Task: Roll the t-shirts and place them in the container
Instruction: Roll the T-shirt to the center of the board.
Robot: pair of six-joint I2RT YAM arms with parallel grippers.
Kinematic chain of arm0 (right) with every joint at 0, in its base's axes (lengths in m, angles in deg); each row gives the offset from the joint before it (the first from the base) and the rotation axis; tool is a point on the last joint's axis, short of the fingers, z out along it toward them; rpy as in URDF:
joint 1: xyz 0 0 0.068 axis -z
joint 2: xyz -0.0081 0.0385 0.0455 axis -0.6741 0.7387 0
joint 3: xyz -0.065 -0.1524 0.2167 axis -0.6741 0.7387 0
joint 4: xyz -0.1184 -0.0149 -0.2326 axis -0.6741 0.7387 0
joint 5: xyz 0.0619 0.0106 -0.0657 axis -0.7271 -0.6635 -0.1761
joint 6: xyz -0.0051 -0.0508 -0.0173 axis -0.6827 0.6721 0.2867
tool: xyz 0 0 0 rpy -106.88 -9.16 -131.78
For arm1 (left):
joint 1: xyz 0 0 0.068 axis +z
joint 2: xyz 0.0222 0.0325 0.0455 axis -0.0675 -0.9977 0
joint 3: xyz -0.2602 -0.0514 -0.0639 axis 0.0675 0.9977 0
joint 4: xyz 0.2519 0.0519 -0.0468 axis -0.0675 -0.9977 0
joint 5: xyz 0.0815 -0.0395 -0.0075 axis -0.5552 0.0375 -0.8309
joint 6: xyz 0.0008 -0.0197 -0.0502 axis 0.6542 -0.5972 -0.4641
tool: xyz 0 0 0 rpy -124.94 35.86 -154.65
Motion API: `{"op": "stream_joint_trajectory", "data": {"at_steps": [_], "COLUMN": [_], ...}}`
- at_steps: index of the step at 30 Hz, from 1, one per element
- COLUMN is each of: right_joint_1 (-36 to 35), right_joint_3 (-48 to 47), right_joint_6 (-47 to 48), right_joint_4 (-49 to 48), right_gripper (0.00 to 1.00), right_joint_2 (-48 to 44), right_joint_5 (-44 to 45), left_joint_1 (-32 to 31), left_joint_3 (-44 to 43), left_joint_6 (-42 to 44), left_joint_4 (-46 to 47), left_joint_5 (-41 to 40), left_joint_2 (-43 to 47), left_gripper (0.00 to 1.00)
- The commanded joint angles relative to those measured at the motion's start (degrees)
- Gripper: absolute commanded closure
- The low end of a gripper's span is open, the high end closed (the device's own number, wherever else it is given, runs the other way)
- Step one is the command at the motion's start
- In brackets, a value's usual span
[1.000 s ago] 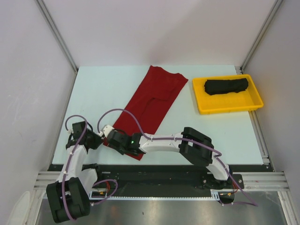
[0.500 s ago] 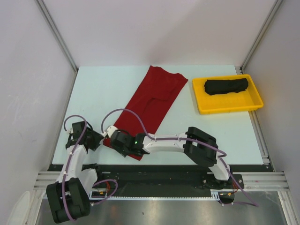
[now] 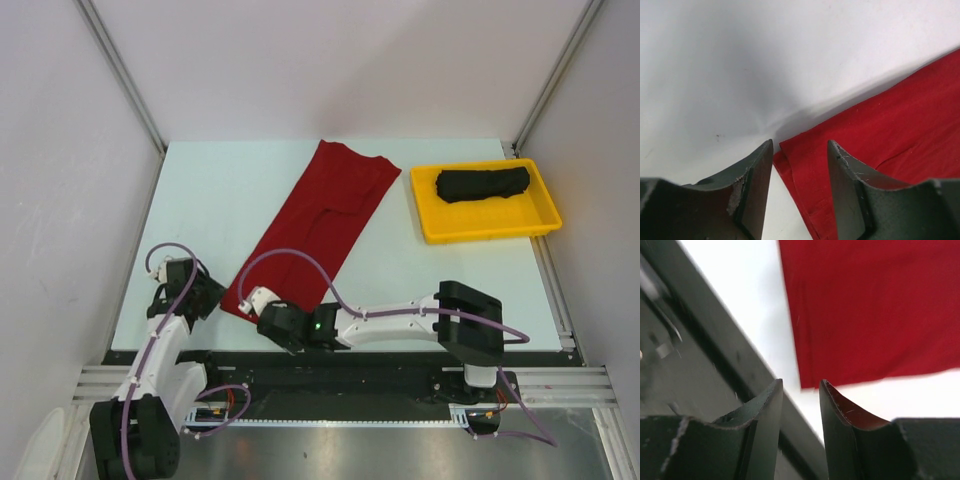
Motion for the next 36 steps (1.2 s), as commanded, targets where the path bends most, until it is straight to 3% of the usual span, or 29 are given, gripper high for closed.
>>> {"op": "stream_joint_trajectory", "data": {"at_steps": [1,13,19,26,31,36], "right_joint_1": [-1.27,-1.71,-0.92,0.57,1.28,1.45], "right_joint_3": [2.41,2.58,2.58,2.85,3.20,3.20], "right_joint_6": [-0.41,1.52,3.28,3.72,3.98,4.42], "right_joint_4": [1.16,-1.48,-2.80,-3.15,-3.33,-3.24], "right_gripper": [0.59,0.48,0.49,0.62,0.79,0.89], "right_joint_2": [0.24,2.35,4.63,5.34,4.29,2.70], "right_joint_5": [1.53,5.13,4.70,4.43,3.73,2.76], "left_joint_1": [-1.43,-1.87,-1.96,-2.05,-2.31,-2.84], "left_joint_3": [1.02,1.02,0.67,1.19,1.72,1.37], "left_joint_6": [-1.03,-0.68,-0.42,-0.24,-0.16,-0.15], "left_joint_4": [2.88,3.84,4.02,5.43,7.36,6.57], "left_joint_5": [-2.36,-2.80,-2.97,-3.06,-2.62,-3.67], "left_joint_2": [0.55,0.55,-0.42,-1.56,-2.61,-2.70], "left_gripper": [0.50,0.55,0.55,0.57,0.71,0.85]}}
